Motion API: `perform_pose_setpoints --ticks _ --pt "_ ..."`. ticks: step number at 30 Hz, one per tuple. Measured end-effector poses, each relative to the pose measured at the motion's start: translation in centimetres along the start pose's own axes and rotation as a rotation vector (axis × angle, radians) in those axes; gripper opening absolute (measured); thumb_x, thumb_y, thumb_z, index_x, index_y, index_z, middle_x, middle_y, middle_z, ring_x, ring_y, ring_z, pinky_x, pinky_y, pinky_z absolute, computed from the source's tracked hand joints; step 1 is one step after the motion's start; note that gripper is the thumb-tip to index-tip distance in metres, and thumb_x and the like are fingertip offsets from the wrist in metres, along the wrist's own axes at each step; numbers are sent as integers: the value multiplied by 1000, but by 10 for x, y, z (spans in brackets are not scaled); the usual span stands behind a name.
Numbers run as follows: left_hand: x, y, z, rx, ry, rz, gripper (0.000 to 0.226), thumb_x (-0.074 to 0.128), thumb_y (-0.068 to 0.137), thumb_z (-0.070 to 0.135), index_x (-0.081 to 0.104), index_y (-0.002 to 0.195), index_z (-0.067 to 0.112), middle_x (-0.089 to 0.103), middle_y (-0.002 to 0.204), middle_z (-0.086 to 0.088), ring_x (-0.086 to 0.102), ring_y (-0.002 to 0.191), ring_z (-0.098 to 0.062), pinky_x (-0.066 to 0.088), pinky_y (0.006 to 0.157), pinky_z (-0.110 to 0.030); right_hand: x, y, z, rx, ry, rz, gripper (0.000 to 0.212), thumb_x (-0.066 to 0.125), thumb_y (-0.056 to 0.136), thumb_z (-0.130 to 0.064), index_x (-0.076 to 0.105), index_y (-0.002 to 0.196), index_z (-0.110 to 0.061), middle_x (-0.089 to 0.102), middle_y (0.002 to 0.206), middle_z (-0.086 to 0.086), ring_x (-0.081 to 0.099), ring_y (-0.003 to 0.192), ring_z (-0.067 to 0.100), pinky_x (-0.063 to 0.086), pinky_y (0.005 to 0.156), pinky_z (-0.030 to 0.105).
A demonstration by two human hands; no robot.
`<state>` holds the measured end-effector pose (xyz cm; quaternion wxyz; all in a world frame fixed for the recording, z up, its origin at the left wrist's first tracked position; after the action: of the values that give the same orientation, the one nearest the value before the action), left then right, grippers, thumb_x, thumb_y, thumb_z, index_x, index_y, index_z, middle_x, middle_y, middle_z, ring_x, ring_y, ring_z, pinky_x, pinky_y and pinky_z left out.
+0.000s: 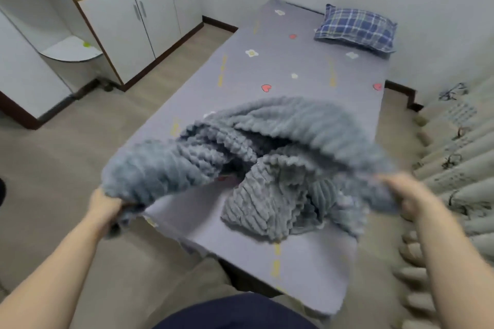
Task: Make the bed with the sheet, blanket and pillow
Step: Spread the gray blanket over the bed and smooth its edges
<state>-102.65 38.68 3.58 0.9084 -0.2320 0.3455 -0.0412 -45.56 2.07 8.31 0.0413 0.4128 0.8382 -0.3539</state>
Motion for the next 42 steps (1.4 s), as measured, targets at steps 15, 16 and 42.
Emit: perform_pose_setpoints --ticks 15,16,42 --pt "13 -3 230 926 120 329 14 44 77 5 58 79 5 54 77 -1 43 75 -10 33 69 -38 -18 -68 -1 -202 605 281 19 59 89 -6 64 101 -20 68 101 8 66 87 24 61 65 34" --pt "-5 -1 243 957 120 444 13 46 80 5 57 85 7 47 81 10 38 78 -2 31 72 -36 -26 -76 -29 -330 736 220 18 62 90 -17 62 108 -20 67 109 8 64 99 26 61 76 40" --pt "217 -160 119 -198 -492 -759 28 70 83 9 66 109 -1 73 96 -15 73 78 -24 60 71 -35 206 -153 13 -579 -921 -480 41 53 77 -12 34 101 -38 47 91 -15 48 79 18 37 53 27"
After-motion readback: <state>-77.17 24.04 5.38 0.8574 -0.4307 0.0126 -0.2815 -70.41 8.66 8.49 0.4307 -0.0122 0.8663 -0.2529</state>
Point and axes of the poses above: each hand's wrist, its own y-axis towards the middle knuckle, its own x-axis out of the palm, z = x × y, the point moved 8 cm from there along y, towards the middle knuckle
